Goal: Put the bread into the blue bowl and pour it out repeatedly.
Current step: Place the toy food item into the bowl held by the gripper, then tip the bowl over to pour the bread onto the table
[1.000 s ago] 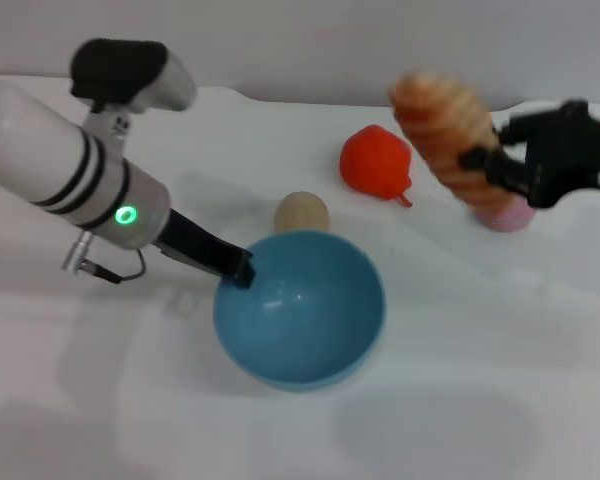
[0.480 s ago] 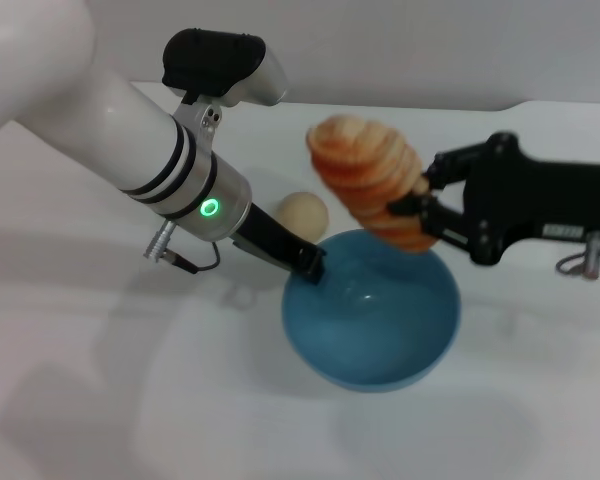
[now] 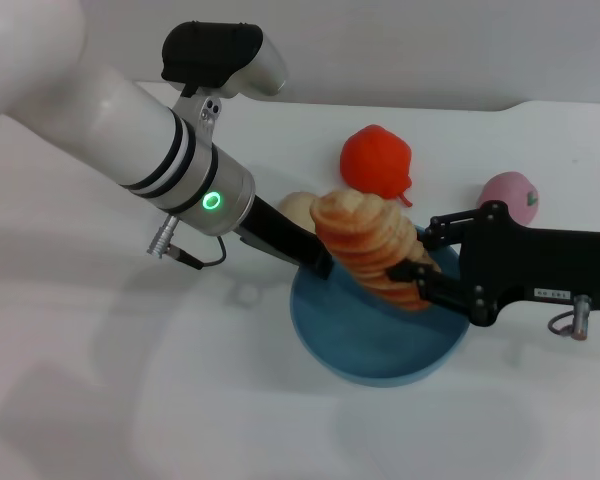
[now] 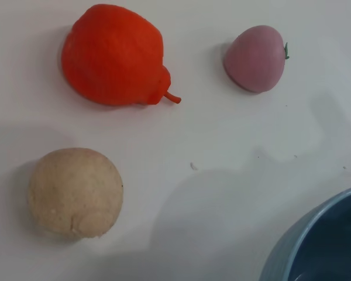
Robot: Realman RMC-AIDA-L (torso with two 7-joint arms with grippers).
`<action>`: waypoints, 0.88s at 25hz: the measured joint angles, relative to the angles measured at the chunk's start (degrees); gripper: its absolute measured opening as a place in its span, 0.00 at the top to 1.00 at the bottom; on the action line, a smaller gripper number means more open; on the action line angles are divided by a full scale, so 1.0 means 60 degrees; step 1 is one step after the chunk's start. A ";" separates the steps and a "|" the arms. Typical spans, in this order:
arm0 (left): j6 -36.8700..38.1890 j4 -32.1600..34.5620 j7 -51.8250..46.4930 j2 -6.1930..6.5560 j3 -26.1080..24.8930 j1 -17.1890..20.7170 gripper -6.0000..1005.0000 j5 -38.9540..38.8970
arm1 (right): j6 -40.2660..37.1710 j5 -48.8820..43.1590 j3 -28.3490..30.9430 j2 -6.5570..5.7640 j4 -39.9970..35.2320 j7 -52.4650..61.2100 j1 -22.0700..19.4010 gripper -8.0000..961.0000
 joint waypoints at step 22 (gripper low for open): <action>-0.1518 0.0093 0.0250 0.0015 -0.0050 -0.0081 0.97 -0.0019 | -0.0309 0.0604 0.3700 -0.0008 -0.1460 0.1114 -0.1437 0.49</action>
